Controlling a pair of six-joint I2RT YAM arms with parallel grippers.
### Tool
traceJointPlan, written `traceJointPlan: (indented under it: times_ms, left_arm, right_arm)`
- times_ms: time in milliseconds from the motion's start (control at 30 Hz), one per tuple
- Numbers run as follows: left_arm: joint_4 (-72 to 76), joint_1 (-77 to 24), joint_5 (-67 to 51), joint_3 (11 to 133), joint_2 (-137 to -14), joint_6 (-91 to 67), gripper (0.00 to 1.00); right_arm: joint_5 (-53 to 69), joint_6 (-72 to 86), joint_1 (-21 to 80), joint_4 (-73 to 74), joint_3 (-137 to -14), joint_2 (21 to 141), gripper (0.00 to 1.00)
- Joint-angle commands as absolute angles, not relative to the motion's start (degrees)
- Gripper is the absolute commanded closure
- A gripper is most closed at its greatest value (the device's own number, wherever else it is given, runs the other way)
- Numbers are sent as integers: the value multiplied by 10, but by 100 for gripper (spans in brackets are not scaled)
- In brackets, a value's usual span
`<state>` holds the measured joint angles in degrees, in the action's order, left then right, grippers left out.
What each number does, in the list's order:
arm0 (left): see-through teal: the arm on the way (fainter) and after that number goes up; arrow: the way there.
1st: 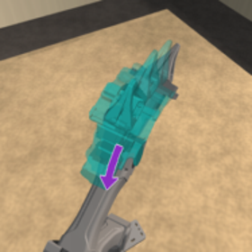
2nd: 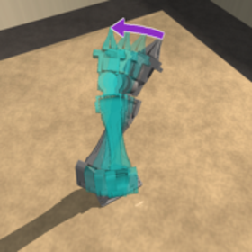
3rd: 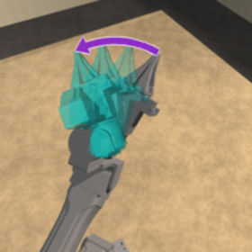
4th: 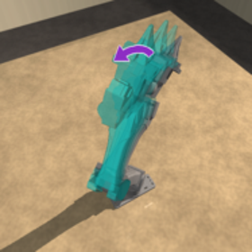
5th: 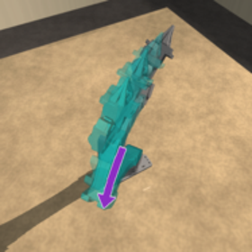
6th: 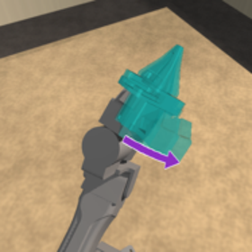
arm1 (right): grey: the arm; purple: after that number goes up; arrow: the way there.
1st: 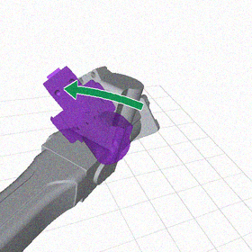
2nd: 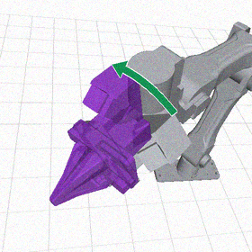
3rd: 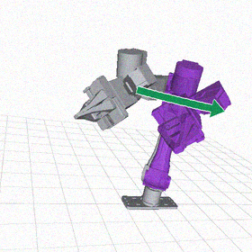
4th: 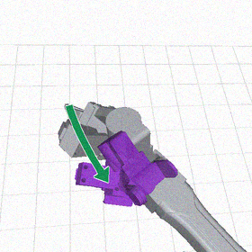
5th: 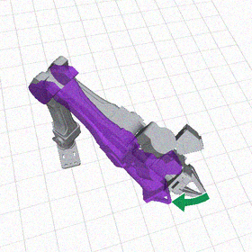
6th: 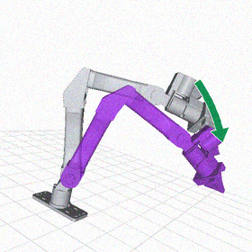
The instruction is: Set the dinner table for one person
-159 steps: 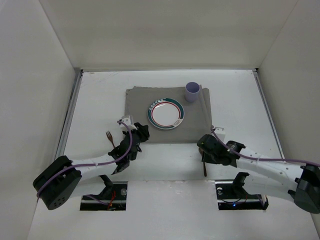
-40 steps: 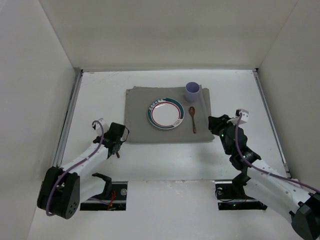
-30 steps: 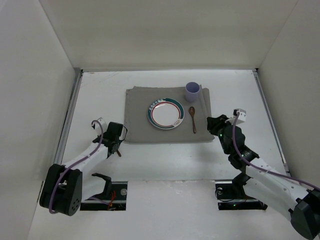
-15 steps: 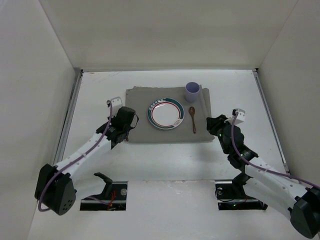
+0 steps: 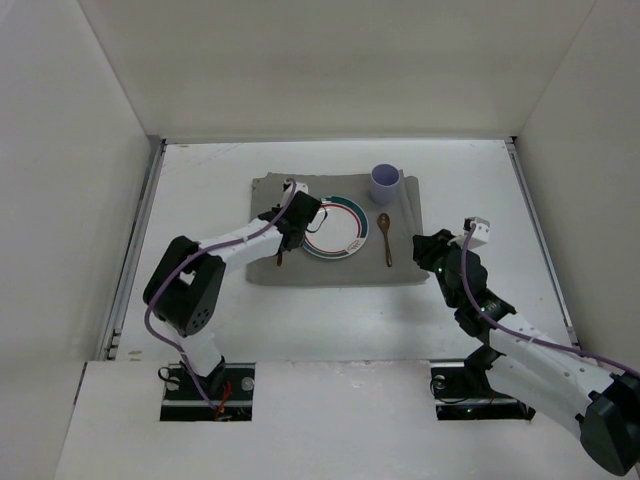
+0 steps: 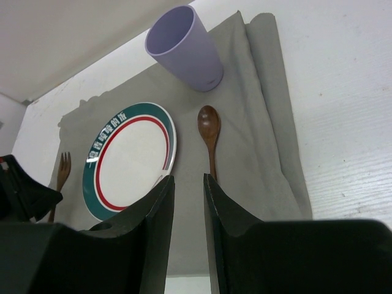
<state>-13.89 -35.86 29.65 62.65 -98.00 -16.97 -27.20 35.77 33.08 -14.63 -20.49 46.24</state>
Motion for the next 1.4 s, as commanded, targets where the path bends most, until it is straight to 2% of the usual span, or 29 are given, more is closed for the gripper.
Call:
traceJointPlan:
  times_ms: [0, 733, 900, 1067, 1367]
  left_arm:
    - [-141, -354, 301, 654, -992, -126, 91]
    - [-90, -330, 299, 606, -1041, -165, 89]
    - [-86, -329, 303, 598, -1034, -167, 80]
    - [-86, -334, 304, 591, -1035, -168, 77]
    - [-82, -360, 357, 562, -930, -185, 48]
  right_arm:
    - [-274, 352, 334, -181, -217, 459, 69]
    - [-276, 351, 334, -187, -218, 475, 68]
    - [-279, 351, 334, -189, -218, 477, 67]
    - [-280, 348, 334, -189, -219, 477, 67]
    - [-278, 347, 334, -183, -220, 473, 66]
